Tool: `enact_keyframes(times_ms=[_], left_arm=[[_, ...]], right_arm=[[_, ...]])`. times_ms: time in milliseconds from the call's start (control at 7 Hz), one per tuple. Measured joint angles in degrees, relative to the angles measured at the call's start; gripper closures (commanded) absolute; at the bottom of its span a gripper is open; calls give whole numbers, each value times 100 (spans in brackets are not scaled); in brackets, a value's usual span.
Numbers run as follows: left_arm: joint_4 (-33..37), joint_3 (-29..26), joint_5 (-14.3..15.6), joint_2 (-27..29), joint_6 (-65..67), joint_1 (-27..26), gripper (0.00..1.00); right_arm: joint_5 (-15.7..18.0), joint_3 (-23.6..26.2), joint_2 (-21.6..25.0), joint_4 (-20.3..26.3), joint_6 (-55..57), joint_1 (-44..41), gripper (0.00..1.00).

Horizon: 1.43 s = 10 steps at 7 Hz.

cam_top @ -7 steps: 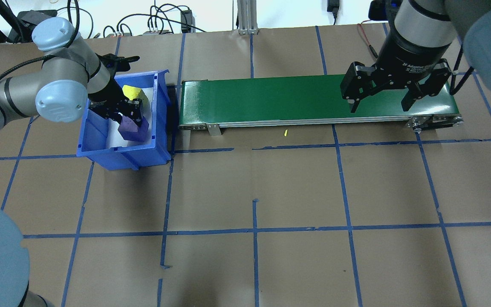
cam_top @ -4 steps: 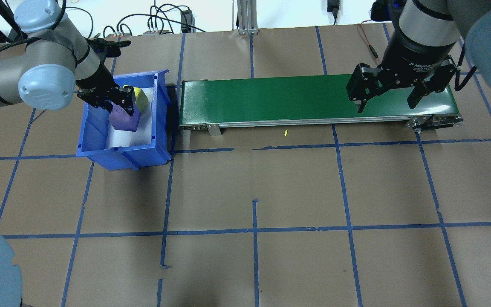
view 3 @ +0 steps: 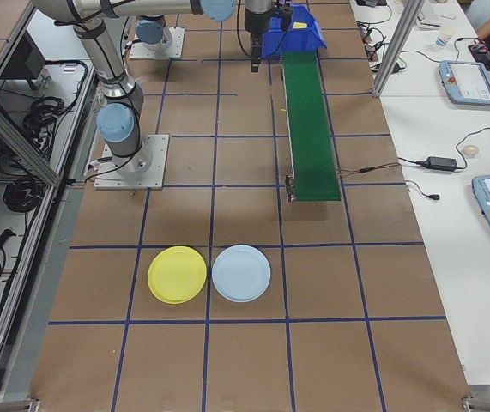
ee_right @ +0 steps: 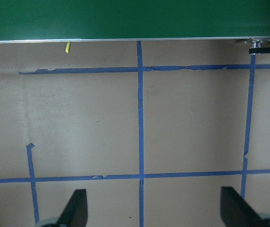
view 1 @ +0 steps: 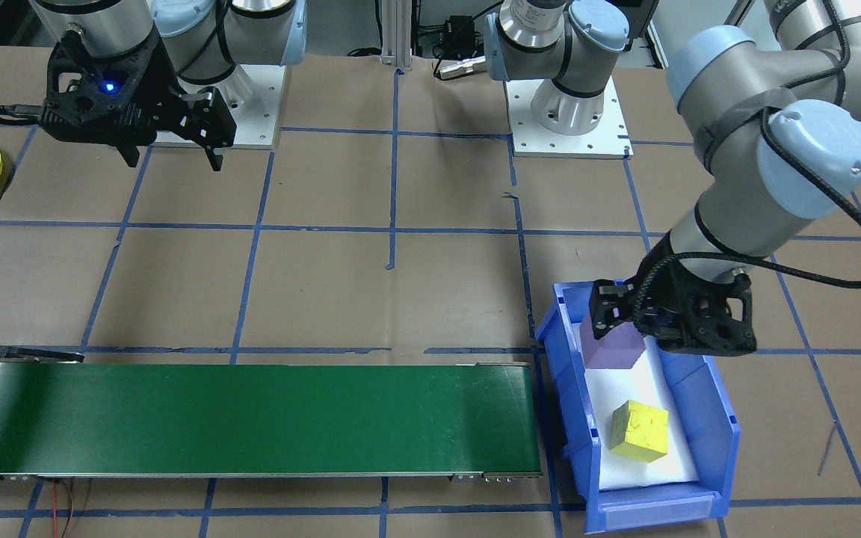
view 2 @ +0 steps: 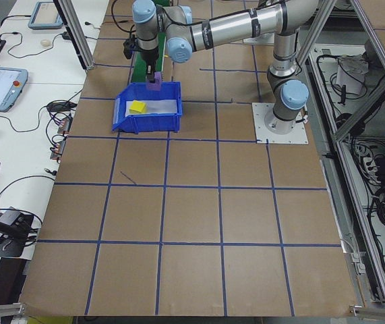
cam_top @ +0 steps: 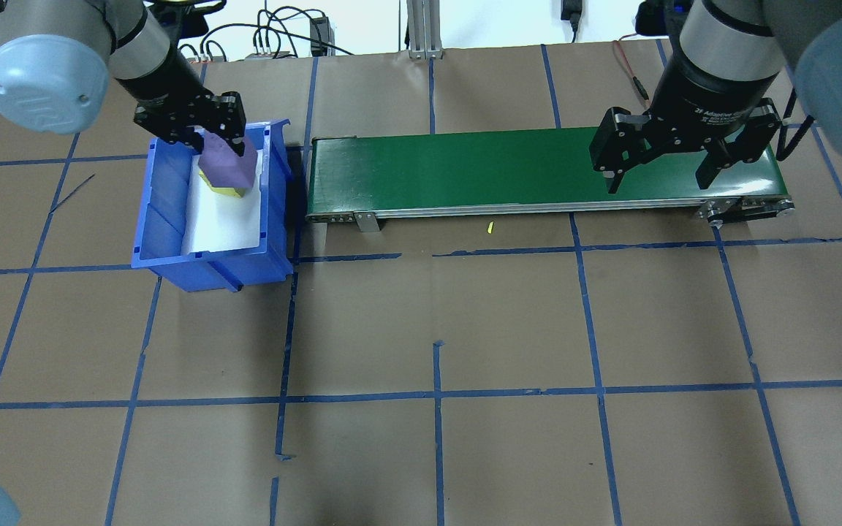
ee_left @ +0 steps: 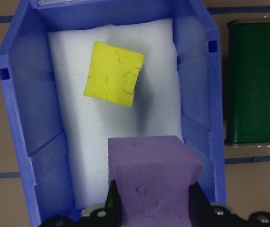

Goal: Move block left to right into plate

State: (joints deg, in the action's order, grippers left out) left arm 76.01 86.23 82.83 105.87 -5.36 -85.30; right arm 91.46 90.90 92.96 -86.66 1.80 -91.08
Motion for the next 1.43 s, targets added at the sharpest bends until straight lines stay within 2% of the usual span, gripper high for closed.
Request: enact_keyframes(times_ms=[143, 429, 571, 714, 857, 1000, 1286, 1429], left_arm=[[-224, -27, -168, 87, 344, -302, 76], [-1038, -65, -268, 579, 810, -763, 76], [-1451, -92, -279, 910, 942, -876, 52], [-1684, -79, -281, 1109, 1043, -958, 35], [-1800, -43, -274, 1222, 1098, -1000, 8], [-1853, -22, -253, 1264, 1159, -1017, 0], [-1848, -37, -209, 1149, 1321, -1029, 0], [-1574, -94, -184, 964, 1324, -999, 0]], right_arm=[[-3, 0, -2, 0, 3, 0, 0], [-3, 14, -14, 2, -3, 2, 0], [1, 19, -16, 8, -7, 3, 0], [5, 22, -18, 16, -8, 3, 0], [12, 23, -20, 22, -19, 8, 0], [15, 34, -23, 25, -50, 14, 0], [4, 95, -82, -84, -331, 82, 0], [5, 93, -222, -332, -621, 150, 0]])
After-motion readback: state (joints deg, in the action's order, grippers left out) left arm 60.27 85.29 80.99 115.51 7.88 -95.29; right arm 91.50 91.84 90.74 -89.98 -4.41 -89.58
